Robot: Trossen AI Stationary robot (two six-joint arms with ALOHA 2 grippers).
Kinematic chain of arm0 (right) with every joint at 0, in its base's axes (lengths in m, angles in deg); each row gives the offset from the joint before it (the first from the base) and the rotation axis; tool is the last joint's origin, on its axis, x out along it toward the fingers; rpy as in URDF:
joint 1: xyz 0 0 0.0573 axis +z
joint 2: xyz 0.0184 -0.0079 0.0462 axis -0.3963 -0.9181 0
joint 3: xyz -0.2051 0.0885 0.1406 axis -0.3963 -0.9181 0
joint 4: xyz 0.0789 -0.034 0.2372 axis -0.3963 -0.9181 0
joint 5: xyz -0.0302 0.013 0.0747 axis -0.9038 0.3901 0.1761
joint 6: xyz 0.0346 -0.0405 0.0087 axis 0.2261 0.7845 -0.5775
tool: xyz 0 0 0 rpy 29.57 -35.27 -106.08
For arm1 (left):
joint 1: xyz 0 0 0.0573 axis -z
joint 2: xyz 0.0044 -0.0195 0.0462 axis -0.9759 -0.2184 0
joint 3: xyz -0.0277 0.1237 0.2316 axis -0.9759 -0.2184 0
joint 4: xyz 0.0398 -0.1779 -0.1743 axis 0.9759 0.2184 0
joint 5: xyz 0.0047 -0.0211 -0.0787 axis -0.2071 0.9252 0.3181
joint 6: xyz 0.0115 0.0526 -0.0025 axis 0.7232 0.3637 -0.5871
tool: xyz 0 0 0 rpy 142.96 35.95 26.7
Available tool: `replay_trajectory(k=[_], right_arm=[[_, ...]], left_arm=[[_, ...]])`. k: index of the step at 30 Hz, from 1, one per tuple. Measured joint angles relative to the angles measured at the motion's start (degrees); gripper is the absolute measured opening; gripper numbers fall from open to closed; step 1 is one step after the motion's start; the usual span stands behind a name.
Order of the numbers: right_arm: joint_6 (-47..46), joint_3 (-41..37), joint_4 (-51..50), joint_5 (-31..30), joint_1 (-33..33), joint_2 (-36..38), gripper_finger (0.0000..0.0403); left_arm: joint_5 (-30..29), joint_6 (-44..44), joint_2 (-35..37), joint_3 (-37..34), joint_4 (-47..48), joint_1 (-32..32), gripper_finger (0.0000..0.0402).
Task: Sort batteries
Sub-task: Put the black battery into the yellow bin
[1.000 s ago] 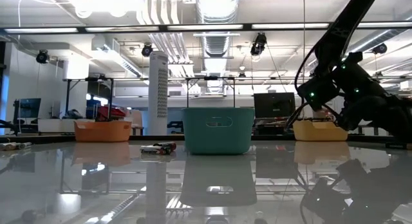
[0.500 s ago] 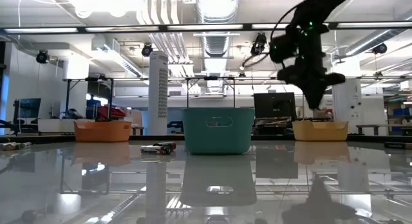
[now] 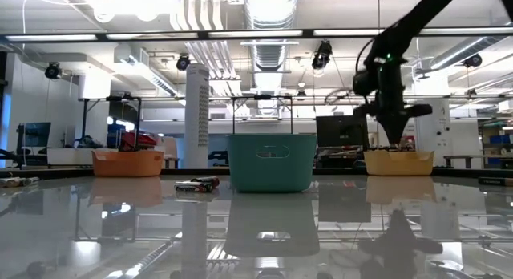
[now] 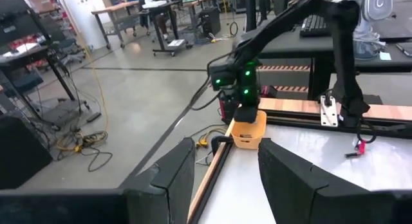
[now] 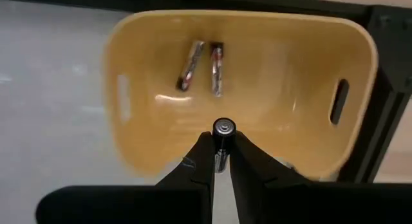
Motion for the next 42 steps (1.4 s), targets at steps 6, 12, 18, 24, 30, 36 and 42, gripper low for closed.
replay_trajectory(k=[6, 12, 18, 24, 30, 36, 42], right_arm=[[-1.3, 2.5, 0.7, -4.1, 0.2, -6.0, 0.0023], [-5.2, 3.4, 1.3, -8.8, 0.6, -8.4, 0.0023], [-5.6, 3.2, 2.0, -10.3, 1.0, -10.1, 0.0023], [-6.2, 3.1, 3.5, -11.4, 1.3, -12.4, 0.0023], [-5.7, 3.1, 3.7, -8.8, 1.2, -14.1, 0.0023], [-6.8, 3.1, 3.8, -7.4, 1.3, -14.4, 0.0038], [-7.3, 3.0, 3.3, -8.6, 1.6, -11.5, 0.0102]], left_arm=[[-0.1, -1.8, 0.4, 0.0, 0.9, 0.0, 0.0151], [-0.1, -3.0, 0.6, 0.0, 1.1, 0.0, 0.0151], [-0.2, -2.8, 0.7, 0.0, 1.1, 0.0, 0.0151], [-0.3, 0.7, 0.8, 0.0, 1.1, 0.0, 0.0151], [-5.1, 4.0, 1.1, 0.0, 1.1, 0.0, 0.0151], [-4.5, 4.2, 2.1, 0.0, 1.1, 0.0, 0.0151], [-1.3, 2.8, 2.8, 0.0, 1.5, 0.0, 0.0151]])
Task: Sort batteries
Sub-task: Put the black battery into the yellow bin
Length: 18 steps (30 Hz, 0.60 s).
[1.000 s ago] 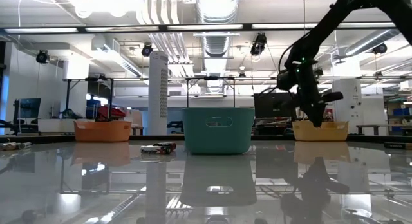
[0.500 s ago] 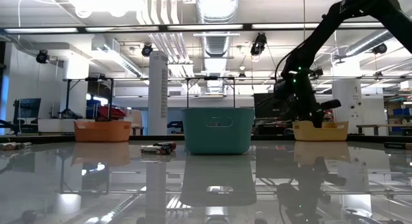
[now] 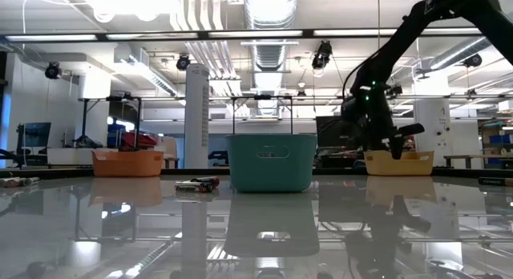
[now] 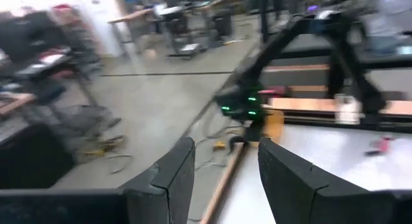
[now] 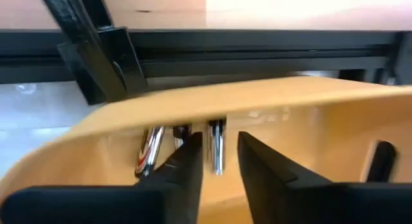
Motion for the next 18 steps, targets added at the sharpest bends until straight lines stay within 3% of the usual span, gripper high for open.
replay_trajectory(k=[2, 6, 9, 16, 18], right_arm=[[1.1, 0.0, -0.2, -0.1, 0.9, 2.3, 0.0122], [2.4, 0.0, 0.0, -3.8, 6.4, 9.5, 0.0149], [3.5, -0.2, -1.5, -4.2, 14.2, 15.4, 0.0156], [-5.6, -1.4, -18.5, 6.6, 35.6, 25.0, 0.0135], [-11.8, -3.9, -22.0, 14.0, 39.0, 25.6, 0.0126]], left_arm=[[5.6, -1.5, -0.1, 0.0, 1.2, -0.3, 0.0151], [8.0, -3.5, -1.5, 0.1, 2.7, -0.8, 0.0151], [9.1, -4.3, -2.8, 0.0, 2.2, -0.9, 0.0151], [8.7, -8.4, -4.5, 0.2, 0.1, -0.9, 0.0151], [8.8, -8.4, -5.2, 0.7, -1.9, -0.9, 0.0151]])
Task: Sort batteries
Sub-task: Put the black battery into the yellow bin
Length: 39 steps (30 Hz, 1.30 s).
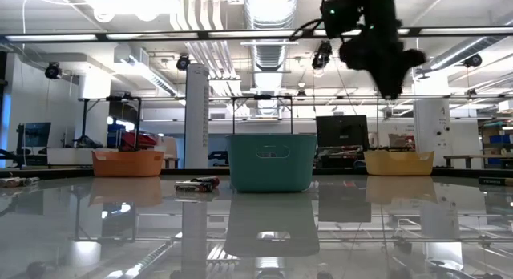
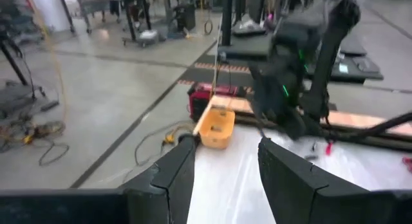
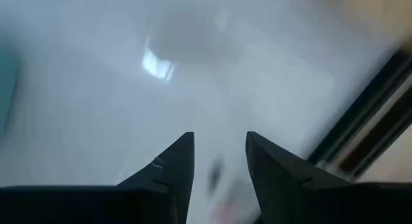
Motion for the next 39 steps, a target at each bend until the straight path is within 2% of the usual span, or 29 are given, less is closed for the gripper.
replay_trajectory(k=[2, 7, 12, 14, 20, 24, 27, 39], right_arm=[[-2.8, -3.7, -0.8, 5.0, 2.9, 0.1, 0.0118], [-1.4, -12.1, -0.8, 5.4, 8.6, 0.2, 0.0115], [0.8, -21.7, -0.7, 13.2, 10.5, 0.2, 0.0134], [3.8, -24.7, -0.2, 12.9, 10.9, 0.2, 0.0144], [9.0, -30.9, 6.4, 5.6, 13.7, 2.4, 0.0170], [8.8, -34.7, 7.4, 5.9, 13.6, 2.3, 0.0178], [9.3, -34.3, 9.5, 5.3, 13.6, 2.0, 0.0177], [5.6, -38.6, 12.1, 8.2, 14.3, 1.1, 0.0154]], left_arm=[[0.2, 0.0, -0.9, 0.1, -1.6, 0.1, 0.0151], [0.4, 2.3, -3.4, 1.8, -3.8, 0.1, 0.0151], [0.4, 1.8, -5.3, 4.6, -3.0, 0.1, 0.0151], [0.5, 0.7, -5.5, 5.7, -2.4, 0.1, 0.0151], [0.5, 2.3, -4.9, 7.8, 2.8, 0.2, 0.0151], [0.5, 4.7, -4.4, 8.4, 4.0, 0.2, 0.0151], [0.6, 5.4, -4.4, 8.4, 3.4, 0.2, 0.0151], [1.8, 8.4, -4.5, 8.4, -6.2, 0.2, 0.0151]])
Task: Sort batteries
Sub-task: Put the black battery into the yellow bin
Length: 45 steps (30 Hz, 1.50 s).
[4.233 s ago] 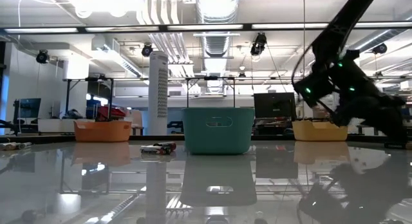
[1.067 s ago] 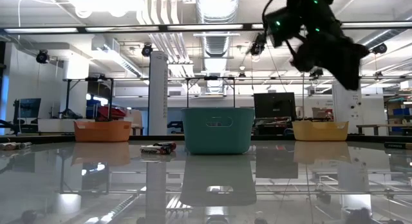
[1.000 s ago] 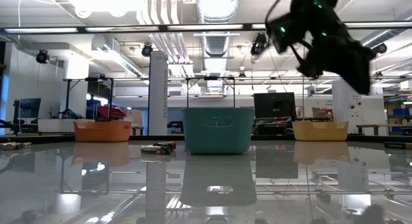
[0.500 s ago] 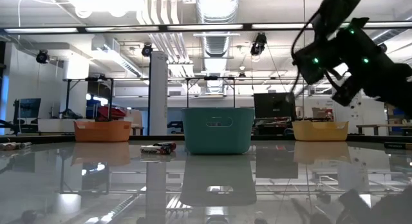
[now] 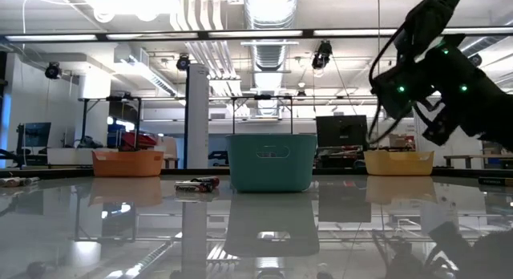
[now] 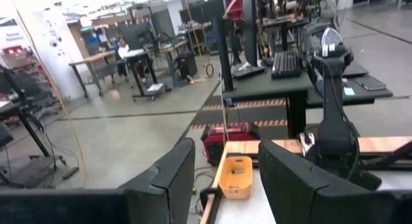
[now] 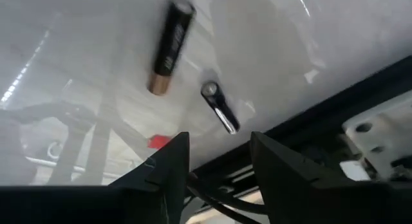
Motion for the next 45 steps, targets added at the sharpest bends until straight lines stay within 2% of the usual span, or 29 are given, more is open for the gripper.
replay_trajectory(k=[8, 17, 22, 29, 32, 36, 38, 42, 45], right_arm=[[-0.1, -3.4, 8.1, -0.4, 1.0, -0.3, 0.0154], [0.4, -4.8, 10.3, -0.2, 0.7, -3.5, 0.0146], [5.4, -4.9, 11.1, -0.2, 0.7, -3.4, 0.0109], [3.1, -4.8, 11.3, -0.3, 0.9, -3.0, 0.0024], [3.1, -2.2, 8.8, -2.1, 1.1, -1.5, 0.0023], [-1.6, 4.9, 0.6, -11.2, 0.2, 2.4, 0.0023], [-5.0, 8.8, -0.7, -13.8, -1.5, 3.5, 0.0023], [-9.6, 17.3, 2.0, -18.0, -8.1, 4.8, 0.0023], [-7.7, 22.6, 5.4, -20.3, -15.6, 4.0, 0.0023]], left_arm=[[0.0, -0.6, 0.0, 0.0, 1.7, 0.0, 0.0151], [-0.1, -0.6, -0.2, 0.0, 1.5, 0.0, 0.0151], [-0.1, -0.9, -0.2, 0.0, 1.1, 0.0, 0.0151], [-0.4, -3.0, 1.3, -0.1, 3.1, -0.6, 0.0151], [-0.4, -2.2, 3.6, -0.1, 3.0, -2.3, 0.0151], [-0.3, -1.7, 5.2, 0.0, 1.5, -3.7, 0.0151], [-0.3, -1.6, 4.8, 0.0, 0.7, -3.7, 0.0151], [-0.9, -1.7, 2.1, -0.1, -3.8, -3.7, 0.0151], [-6.1, -1.7, -0.8, -0.1, -6.3, -3.7, 0.0151]])
